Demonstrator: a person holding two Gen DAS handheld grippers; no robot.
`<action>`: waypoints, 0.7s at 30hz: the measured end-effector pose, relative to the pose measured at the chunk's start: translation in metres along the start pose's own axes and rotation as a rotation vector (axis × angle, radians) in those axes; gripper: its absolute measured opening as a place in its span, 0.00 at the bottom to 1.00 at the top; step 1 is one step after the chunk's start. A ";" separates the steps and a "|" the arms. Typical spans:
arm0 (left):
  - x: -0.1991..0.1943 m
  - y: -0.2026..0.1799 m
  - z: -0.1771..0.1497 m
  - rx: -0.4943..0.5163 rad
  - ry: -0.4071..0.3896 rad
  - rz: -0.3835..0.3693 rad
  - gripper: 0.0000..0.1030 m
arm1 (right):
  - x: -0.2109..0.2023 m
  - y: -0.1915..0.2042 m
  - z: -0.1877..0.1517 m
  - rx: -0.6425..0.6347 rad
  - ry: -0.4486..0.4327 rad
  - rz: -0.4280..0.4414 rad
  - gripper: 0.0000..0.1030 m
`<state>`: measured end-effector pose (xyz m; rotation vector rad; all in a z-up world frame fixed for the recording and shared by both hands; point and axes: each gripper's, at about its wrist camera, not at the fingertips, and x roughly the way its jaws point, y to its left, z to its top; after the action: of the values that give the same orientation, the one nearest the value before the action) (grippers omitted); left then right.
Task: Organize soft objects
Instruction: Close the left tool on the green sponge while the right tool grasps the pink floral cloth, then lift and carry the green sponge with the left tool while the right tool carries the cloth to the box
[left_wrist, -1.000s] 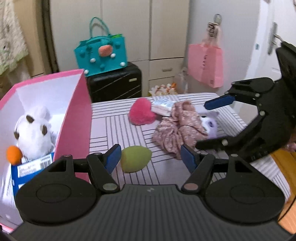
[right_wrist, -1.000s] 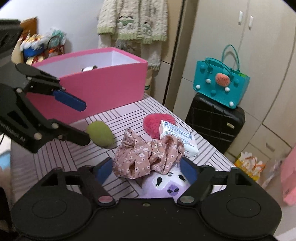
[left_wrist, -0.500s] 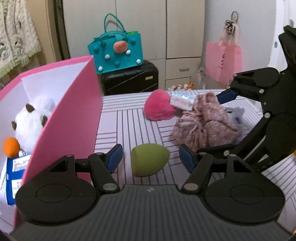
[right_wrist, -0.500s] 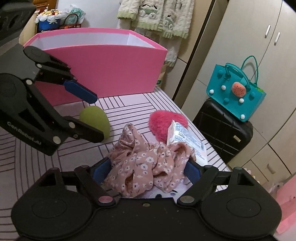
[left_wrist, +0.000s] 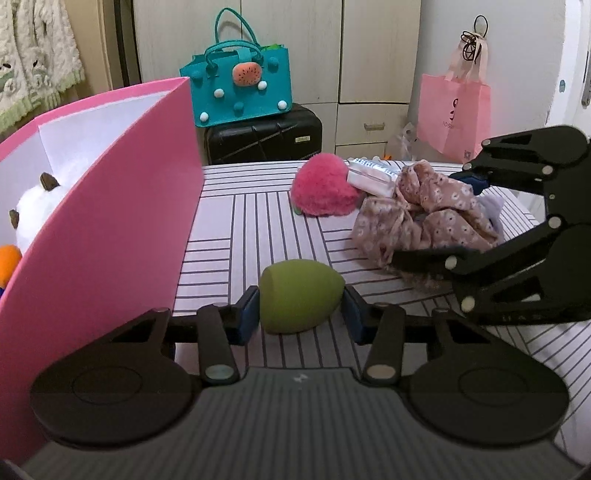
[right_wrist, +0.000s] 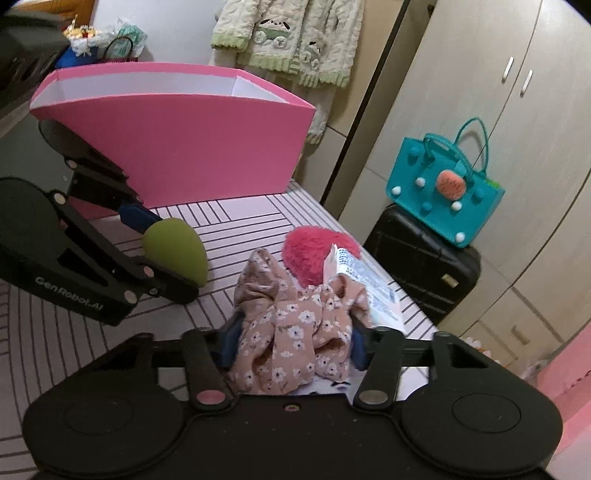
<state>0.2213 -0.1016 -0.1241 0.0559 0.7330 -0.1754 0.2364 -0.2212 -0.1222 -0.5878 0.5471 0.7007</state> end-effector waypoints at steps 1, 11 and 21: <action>0.000 -0.001 -0.001 0.005 -0.004 0.002 0.44 | -0.002 0.003 0.000 -0.011 -0.005 -0.007 0.43; -0.006 -0.001 -0.005 0.008 -0.026 0.008 0.42 | -0.011 0.019 0.000 0.045 -0.006 0.004 0.19; -0.030 0.003 -0.008 0.003 -0.050 -0.024 0.42 | -0.027 0.025 -0.010 0.220 -0.030 0.082 0.19</action>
<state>0.1948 -0.0935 -0.1099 0.0454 0.6837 -0.1997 0.1986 -0.2236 -0.1195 -0.3509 0.6141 0.7151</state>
